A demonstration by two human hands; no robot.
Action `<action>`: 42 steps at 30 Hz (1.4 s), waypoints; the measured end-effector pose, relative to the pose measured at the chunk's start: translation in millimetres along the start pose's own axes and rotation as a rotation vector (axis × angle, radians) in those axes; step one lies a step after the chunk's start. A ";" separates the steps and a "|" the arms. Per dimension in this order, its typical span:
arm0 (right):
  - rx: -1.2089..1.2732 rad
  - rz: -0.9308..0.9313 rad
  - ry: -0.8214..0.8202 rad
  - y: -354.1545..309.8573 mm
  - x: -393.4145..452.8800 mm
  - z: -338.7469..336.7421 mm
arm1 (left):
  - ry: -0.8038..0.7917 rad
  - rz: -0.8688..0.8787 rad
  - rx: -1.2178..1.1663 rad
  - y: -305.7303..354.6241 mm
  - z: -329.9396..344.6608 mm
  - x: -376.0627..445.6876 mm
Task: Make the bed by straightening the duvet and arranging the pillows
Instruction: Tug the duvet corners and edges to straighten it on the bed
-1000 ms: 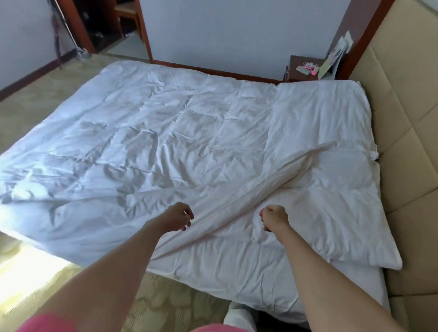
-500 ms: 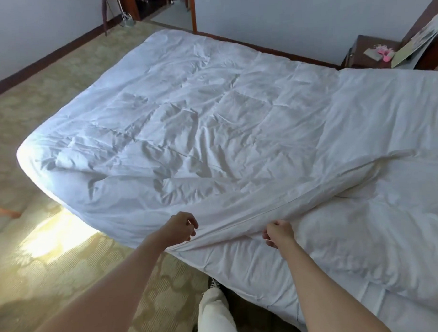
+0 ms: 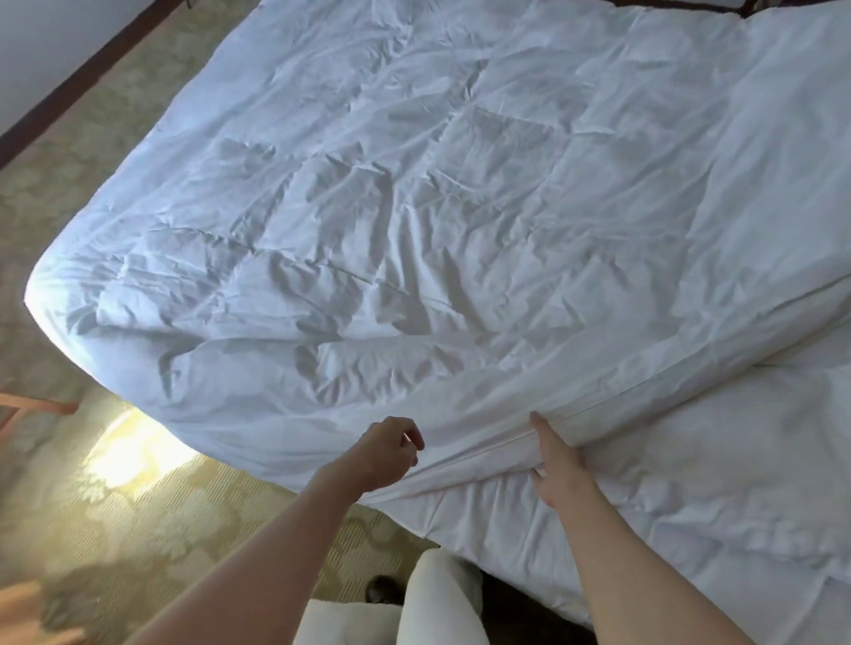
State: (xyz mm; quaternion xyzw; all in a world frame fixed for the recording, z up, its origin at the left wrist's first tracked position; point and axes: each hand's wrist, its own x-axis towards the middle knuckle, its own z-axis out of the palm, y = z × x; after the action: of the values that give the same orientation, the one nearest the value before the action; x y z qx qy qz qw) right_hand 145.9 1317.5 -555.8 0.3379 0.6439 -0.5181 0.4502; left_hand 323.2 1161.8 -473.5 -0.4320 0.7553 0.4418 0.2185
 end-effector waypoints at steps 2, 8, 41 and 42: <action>0.104 0.002 -0.020 -2.1 3.4 6.6 | -0.043 -0.002 -0.006 -0.1 7.5 2.8; 0.142 -0.144 -0.048 -29.4 -32.7 41.8 | -0.162 -0.185 -0.403 25.5 16.8 1.9; 0.466 -0.487 -0.308 -85.9 -230.4 178.2 | 0.573 0.261 -0.761 11.4 -296.5 -30.6; 0.404 -0.495 -0.318 -67.3 -238.2 197.5 | 0.586 0.343 -0.644 6.8 -300.4 -32.3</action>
State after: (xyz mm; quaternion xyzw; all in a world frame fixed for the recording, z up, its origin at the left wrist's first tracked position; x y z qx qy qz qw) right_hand 217.7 1117.3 -321.2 0.1693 0.5126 -0.7745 0.3296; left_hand 350.1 921.0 -292.9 -0.4532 0.6703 0.5427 -0.2254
